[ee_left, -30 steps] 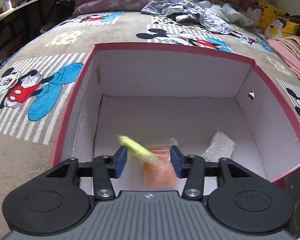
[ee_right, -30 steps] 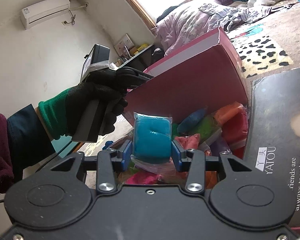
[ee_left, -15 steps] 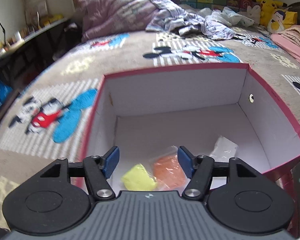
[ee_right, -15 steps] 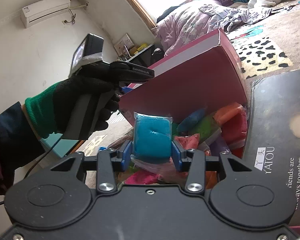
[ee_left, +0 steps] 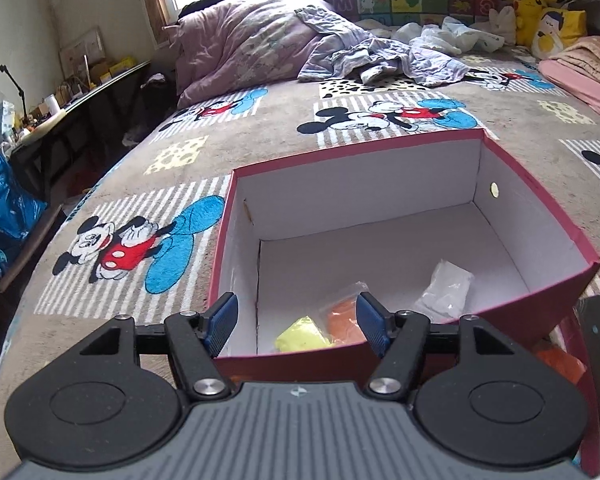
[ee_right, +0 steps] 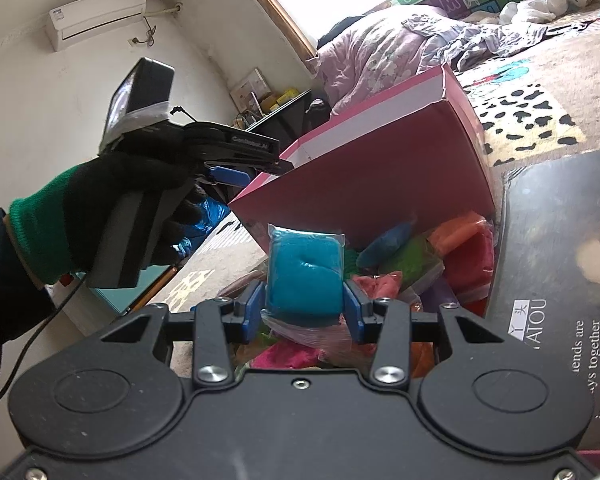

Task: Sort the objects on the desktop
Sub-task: 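Lift the left tool out of the box while right keeps holding the teal bag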

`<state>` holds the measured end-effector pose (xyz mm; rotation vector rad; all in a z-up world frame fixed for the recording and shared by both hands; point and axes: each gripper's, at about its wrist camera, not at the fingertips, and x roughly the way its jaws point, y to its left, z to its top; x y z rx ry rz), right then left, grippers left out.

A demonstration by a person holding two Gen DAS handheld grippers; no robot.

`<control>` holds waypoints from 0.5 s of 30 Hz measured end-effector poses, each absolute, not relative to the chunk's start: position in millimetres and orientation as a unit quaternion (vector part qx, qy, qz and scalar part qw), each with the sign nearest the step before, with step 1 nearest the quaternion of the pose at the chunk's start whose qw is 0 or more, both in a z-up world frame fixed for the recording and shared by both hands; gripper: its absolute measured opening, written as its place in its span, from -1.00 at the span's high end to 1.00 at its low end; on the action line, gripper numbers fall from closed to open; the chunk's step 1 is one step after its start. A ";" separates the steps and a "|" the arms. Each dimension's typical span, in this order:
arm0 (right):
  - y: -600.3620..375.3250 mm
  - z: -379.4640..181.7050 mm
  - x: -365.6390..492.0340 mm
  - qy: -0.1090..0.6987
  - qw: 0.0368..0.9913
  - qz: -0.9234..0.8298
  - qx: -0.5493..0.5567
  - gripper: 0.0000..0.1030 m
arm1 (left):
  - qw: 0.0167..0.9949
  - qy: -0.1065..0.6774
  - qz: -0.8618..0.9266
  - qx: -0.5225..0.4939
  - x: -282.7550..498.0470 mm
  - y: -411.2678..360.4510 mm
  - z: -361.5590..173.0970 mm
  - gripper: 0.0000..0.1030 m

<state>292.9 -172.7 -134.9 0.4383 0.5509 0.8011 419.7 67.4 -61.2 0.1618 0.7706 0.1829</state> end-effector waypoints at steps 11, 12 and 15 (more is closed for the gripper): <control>-169.8 -134.0 286.7 0.259 0.865 0.385 0.191 0.19 | 0.924 0.365 0.077 0.080 385.5 67.8 -46.3 -0.34; -169.2 -134.2 285.5 0.259 0.865 0.386 0.189 0.19 | 0.925 0.364 0.076 0.077 381.2 68.4 -45.9 -0.34; -167.7 -135.3 282.6 0.260 0.865 0.389 0.181 0.19 | 0.929 0.359 0.064 0.059 365.9 72.0 -46.0 -0.34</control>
